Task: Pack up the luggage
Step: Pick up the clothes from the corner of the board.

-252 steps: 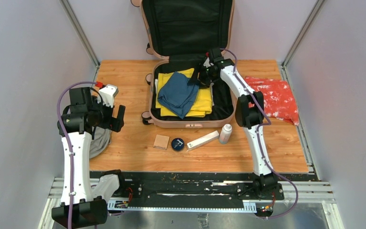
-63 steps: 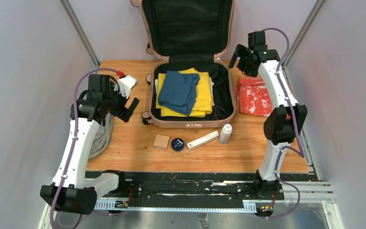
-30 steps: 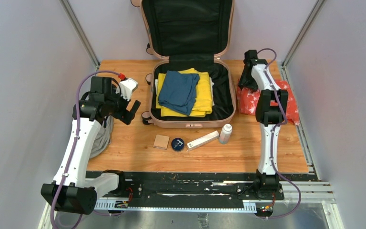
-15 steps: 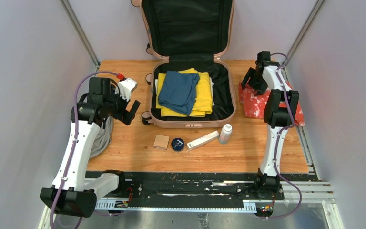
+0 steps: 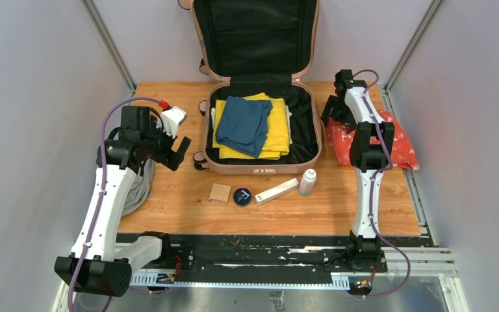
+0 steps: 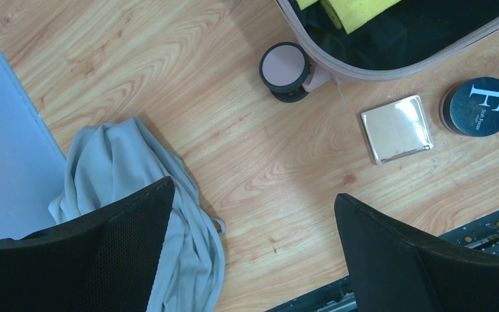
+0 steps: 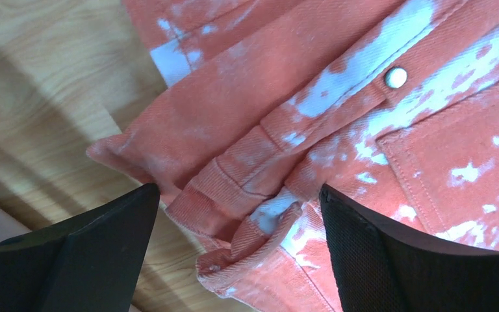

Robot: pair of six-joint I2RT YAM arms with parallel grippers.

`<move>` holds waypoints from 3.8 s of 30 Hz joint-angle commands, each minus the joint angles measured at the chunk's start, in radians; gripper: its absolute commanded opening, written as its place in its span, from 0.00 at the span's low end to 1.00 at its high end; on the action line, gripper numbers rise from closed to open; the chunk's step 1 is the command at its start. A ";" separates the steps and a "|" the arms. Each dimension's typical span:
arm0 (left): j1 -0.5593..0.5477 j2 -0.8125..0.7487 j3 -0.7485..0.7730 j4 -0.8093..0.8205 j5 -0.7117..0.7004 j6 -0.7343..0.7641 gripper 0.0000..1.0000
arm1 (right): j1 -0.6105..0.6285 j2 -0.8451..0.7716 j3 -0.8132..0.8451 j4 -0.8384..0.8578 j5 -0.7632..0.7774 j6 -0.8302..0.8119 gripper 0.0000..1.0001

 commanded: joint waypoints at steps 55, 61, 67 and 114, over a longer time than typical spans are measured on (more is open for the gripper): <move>0.006 -0.023 -0.002 0.001 -0.025 -0.021 1.00 | 0.043 0.125 0.002 -0.102 0.131 0.092 0.88; 0.006 -0.019 0.009 0.001 -0.023 -0.019 1.00 | 0.035 0.132 -0.030 -0.109 0.156 0.093 0.72; 0.006 -0.014 0.023 0.001 -0.019 -0.022 1.00 | 0.034 0.141 -0.049 -0.123 0.186 0.102 0.52; 0.006 -0.115 0.001 -0.002 -0.054 0.006 1.00 | -0.136 -0.350 -0.281 0.105 -0.668 0.057 0.35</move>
